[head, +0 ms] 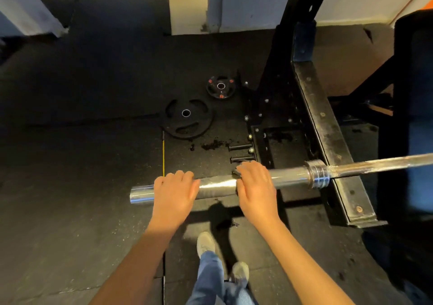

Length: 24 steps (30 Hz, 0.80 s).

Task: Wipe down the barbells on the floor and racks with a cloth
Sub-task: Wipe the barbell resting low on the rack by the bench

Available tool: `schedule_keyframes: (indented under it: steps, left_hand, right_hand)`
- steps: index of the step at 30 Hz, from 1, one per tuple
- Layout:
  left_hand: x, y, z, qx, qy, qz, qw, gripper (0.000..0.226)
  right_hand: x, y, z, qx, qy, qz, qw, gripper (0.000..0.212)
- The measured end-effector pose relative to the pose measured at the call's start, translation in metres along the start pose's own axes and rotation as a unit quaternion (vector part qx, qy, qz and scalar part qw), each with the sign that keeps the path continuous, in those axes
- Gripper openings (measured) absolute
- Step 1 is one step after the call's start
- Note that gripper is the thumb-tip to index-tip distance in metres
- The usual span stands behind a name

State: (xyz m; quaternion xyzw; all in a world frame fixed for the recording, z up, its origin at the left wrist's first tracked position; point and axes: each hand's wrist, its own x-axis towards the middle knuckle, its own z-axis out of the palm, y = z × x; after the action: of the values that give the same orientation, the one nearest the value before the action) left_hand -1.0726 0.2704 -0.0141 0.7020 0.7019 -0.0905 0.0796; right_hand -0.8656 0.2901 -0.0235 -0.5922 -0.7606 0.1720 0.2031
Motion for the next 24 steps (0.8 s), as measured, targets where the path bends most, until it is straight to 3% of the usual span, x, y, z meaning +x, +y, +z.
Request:
schedule_keyframes:
  steps: [3, 6, 9, 11, 13, 16, 19, 22, 24]
  left_hand:
    - [0.000, -0.008, -0.011, -0.106, -0.041, -0.007, 0.993, 0.043]
    - [-0.002, -0.014, -0.021, -0.134, -0.100, 0.002, 0.986, 0.045]
    - [-0.008, -0.011, -0.021, -0.138, -0.075, -0.008, 0.988, 0.040]
    - [-0.012, -0.008, -0.019, -0.155, -0.041, -0.017, 0.987, 0.037]
    - [-0.016, -0.008, -0.019, -0.171, -0.028, -0.028, 0.985, 0.037]
    - [-0.019, -0.003, -0.022, -0.158, -0.022, -0.043, 0.986, 0.038]
    - [-0.023, 0.000, -0.022, -0.146, 0.000, -0.041, 0.988, 0.038]
    - [-0.028, -0.007, -0.019, -0.163, -0.003, -0.049, 0.985, 0.047]
    - [-0.033, -0.010, -0.014, -0.172, -0.014, -0.066, 0.983, 0.046]
  right_hand:
    - [0.004, 0.023, -0.021, -0.006, -0.049, -0.093, 0.994, 0.024]
    - [0.007, 0.057, -0.040, -0.063, 0.007, 0.010, 0.998, 0.019]
    - [0.005, 0.033, -0.023, -0.061, 0.052, 0.116, 0.990, 0.033]
    - [-0.002, 0.001, -0.005, -0.006, 0.008, 0.071, 0.997, 0.036]
    - [-0.012, -0.011, 0.001, 0.016, -0.039, -0.034, 0.999, 0.032]
    - [-0.004, 0.019, -0.021, -0.069, -0.052, -0.087, 0.992, 0.017]
    - [0.003, 0.051, -0.042, -0.202, 0.002, 0.044, 0.978, 0.017]
    - [0.001, 0.033, -0.030, -0.121, 0.027, 0.147, 0.981, 0.018]
    - [-0.005, 0.001, -0.011, -0.077, -0.024, 0.096, 0.992, 0.024]
